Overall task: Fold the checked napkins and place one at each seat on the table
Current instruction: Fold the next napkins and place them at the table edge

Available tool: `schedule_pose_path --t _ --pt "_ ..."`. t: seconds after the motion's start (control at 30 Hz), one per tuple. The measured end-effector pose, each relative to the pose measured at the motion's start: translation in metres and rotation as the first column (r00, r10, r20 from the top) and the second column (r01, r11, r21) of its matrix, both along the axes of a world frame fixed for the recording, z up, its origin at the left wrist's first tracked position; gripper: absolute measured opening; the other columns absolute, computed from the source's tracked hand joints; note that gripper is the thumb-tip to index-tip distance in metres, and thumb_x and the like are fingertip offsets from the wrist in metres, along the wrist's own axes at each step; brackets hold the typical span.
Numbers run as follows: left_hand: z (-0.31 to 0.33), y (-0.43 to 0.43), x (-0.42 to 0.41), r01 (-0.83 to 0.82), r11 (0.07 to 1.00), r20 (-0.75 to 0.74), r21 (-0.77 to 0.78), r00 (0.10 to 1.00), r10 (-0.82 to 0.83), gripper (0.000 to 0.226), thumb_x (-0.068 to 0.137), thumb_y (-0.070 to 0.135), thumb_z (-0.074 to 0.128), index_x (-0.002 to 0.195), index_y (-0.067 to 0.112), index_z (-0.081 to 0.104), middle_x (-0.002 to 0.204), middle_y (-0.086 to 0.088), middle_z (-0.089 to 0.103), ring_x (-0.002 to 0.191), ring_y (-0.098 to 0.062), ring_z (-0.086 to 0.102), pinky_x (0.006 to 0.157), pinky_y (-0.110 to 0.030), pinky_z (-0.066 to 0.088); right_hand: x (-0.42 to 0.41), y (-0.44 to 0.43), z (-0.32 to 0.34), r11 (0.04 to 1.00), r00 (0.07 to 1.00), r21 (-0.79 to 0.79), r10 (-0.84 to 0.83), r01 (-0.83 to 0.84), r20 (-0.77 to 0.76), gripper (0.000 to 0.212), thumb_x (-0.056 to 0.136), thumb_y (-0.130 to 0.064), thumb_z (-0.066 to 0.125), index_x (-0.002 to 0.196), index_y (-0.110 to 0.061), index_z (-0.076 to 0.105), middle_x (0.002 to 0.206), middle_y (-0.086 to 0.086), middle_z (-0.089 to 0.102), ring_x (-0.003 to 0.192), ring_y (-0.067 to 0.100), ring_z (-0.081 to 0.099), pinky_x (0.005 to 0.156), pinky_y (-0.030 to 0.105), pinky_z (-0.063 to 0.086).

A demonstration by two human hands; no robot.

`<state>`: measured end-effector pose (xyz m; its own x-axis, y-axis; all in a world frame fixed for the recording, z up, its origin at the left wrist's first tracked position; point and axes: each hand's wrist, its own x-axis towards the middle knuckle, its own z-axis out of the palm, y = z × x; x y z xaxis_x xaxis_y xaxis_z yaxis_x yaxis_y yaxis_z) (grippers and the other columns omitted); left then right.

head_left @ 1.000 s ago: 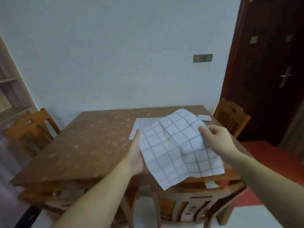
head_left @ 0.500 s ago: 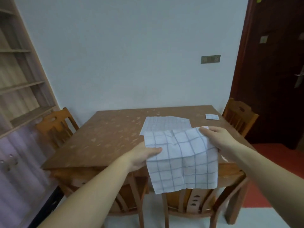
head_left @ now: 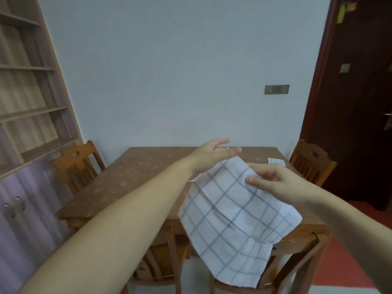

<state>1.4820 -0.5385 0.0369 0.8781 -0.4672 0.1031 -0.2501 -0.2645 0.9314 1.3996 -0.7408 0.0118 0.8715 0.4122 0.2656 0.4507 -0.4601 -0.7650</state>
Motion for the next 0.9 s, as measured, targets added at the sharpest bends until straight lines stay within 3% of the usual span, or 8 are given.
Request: schedule_pose_path --t 0.1,0.2,0.3,0.4,0.5,0.63,0.8,0.9 --pt "0.001 -0.006 0.002 0.090 0.993 -0.034 0.077 0.996 -0.088 0.023 0.087 0.030 0.072 0.106 0.016 0.074 0.102 0.000 0.074 0.096 -0.016 0.069 0.084 -0.030 0.055 -0.004 -0.009 -0.002 0.999 0.997 0.026 -0.045 0.047 -0.055 0.025 0.101 -0.023 0.052 0.112 -0.009 0.070 0.109 0.011 0.072 0.105 0.029 0.067 0.095 0.045 0.052" --pt "-0.005 -0.017 0.002 0.013 1.000 0.017 0.011 1.000 -0.013 0.015 0.086 0.023 0.073 0.092 0.010 0.076 0.095 -0.008 0.076 0.085 -0.020 0.071 0.082 -0.036 0.057 -0.001 -0.014 -0.006 0.989 0.989 0.035 -0.139 0.141 -0.045 0.033 0.098 -0.032 0.055 0.097 -0.003 0.069 0.097 0.023 0.069 0.091 0.038 0.066 0.083 0.051 0.052" --pt "-0.004 -0.024 0.005 0.003 1.000 0.080 0.008 0.997 -0.003 0.010 0.084 0.024 0.074 0.086 0.014 0.077 0.089 -0.004 0.076 0.080 -0.013 0.071 0.078 -0.031 0.057 0.006 -0.015 -0.004 0.958 0.957 0.086 -0.281 0.275 0.072 0.030 0.098 -0.033 0.055 0.086 -0.010 0.071 0.083 0.025 0.065 0.069 0.020 0.058 0.067 0.037 0.045" --pt "0.002 -0.026 0.007 0.005 1.000 0.169 0.019 0.986 -0.008 0.008 0.085 0.024 0.074 0.080 0.018 0.076 0.082 -0.001 0.074 0.075 -0.009 0.067 0.073 -0.027 0.054 0.011 -0.010 -0.001 0.930 0.907 0.090 -0.368 0.357 0.202 0.031 0.097 -0.034 0.055 0.081 -0.013 0.071 0.081 0.023 0.066 0.064 0.024 0.054 0.062 0.035 0.044" --pt "0.012 -0.026 0.011 -0.129 0.992 0.302 -0.013 0.945 0.127 0.018 0.087 0.022 0.072 0.069 0.022 0.069 0.069 0.008 0.065 0.063 -0.002 0.057 0.061 -0.018 0.046 0.012 -0.007 -0.015 0.894 0.842 0.064 -0.441 0.444 0.311 0.034 0.097 -0.028 0.055 0.064 -0.022 0.061 0.059 0.007 0.057 0.054 0.016 0.048 0.055 0.033 0.039" --pt "0.015 -0.007 0.033 -0.289 0.955 0.442 -0.067 0.849 0.288 0.037 0.083 0.031 0.070 0.060 0.008 0.053 0.063 0.003 0.050 0.058 -0.005 0.046 0.057 -0.022 0.036 0.009 -0.021 -0.055 0.855 0.800 -0.023 -0.475 0.518 0.367 0.044 0.097 -0.022 0.055 0.056 -0.029 0.042 0.048 -0.008 0.042 0.049 0.008 0.042 0.050 0.025 0.029" --pt "0.015 0.015 0.045 -0.372 0.913 0.496 -0.167 0.769 0.403 0.041 0.086 0.026 0.066 0.064 -0.003 0.046 0.075 0.000 0.055 0.076 -0.011 0.052 0.068 -0.024 0.040 0.006 -0.049 -0.091 0.806 0.844 -0.295 -0.411 0.513 0.344 0.038 0.098 -0.027 0.053 0.060 -0.028 0.046 0.053 -0.007 0.050 0.050 0.012 0.050 0.054 0.035 0.042" --pt "0.014 0.018 0.041 -0.340 0.926 0.517 -0.166 0.769 0.375 0.042 0.086 0.028 0.064 0.065 -0.001 0.043 0.072 -0.002 0.051 0.072 -0.011 0.047 0.066 -0.027 0.038 0.006 -0.054 -0.092 0.685 0.872 -0.545 -0.432 0.484 0.232 0.034 0.099 -0.032 0.051 0.066 -0.023 0.055 0.062 -0.005 0.060 0.061 0.010 0.060 0.061 0.034 0.051"
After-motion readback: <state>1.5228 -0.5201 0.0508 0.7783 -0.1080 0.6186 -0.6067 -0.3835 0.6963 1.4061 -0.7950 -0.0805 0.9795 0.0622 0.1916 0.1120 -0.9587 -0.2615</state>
